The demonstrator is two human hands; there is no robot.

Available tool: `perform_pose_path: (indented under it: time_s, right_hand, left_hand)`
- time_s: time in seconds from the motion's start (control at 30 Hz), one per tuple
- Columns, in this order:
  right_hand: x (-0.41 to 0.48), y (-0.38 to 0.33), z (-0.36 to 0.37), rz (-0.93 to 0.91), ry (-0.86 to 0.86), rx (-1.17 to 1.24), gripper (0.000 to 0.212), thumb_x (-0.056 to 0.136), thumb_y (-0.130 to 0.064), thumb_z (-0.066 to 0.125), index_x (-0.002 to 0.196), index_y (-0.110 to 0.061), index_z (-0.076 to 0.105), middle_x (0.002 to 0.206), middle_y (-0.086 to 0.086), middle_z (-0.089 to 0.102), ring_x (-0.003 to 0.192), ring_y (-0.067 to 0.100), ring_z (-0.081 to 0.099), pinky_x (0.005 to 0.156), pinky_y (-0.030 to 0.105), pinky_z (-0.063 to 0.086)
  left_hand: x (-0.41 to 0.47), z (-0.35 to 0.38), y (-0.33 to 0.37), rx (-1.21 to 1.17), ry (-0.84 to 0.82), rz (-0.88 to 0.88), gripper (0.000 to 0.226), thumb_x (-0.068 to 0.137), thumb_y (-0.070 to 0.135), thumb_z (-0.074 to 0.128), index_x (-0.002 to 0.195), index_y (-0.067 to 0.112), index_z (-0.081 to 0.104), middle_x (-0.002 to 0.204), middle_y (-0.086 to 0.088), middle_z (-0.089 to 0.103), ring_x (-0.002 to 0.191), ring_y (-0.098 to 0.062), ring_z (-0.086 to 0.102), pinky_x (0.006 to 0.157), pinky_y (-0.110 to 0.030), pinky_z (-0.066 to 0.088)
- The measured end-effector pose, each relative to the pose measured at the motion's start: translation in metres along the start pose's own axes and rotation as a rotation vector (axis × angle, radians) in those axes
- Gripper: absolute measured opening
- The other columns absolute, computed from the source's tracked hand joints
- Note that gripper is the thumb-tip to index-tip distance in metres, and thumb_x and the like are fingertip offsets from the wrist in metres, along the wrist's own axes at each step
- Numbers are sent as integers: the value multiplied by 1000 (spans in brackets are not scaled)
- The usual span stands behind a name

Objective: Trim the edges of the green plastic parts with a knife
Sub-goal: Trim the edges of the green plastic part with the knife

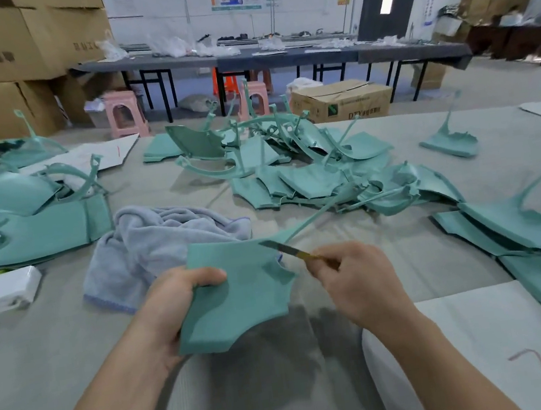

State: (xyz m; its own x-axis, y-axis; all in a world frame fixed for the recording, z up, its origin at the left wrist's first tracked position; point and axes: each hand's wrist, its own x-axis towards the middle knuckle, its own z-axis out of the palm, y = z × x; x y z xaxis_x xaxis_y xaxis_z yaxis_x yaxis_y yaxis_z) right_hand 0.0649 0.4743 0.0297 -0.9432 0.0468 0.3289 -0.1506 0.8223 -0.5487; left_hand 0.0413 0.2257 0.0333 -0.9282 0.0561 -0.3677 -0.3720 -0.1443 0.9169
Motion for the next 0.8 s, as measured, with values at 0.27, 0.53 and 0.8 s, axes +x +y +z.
perform_pose_path:
  time_s: [0.27,0.53,0.8]
  right_hand:
    - [5,12,-5,144,71,140,33,96,-29,65,67,-13,62,58,5,57,51,12,45,49,31,32]
    - [13,20,-3,410,242,-91,39,97,-32,55,64,-12,53,57,-1,54,61,29,51,53,33,31]
    - [17,29,-9,505,140,-285,34,98,-38,48,82,-17,70,75,4,69,76,34,63,68,35,49]
  left_hand:
    - [-6,7,4,-4,91,-6,12,83,-1,64,92,-3,72,78,-24,74,51,-33,69,39,-35,52]
    - [1,8,-2,78,134,21,10,83,-4,65,92,-2,69,73,-20,74,52,-31,70,40,-33,52]
    - [8,2,-8,96,136,-21,19,81,-1,67,99,-2,71,86,-22,76,67,-38,74,49,-37,57]
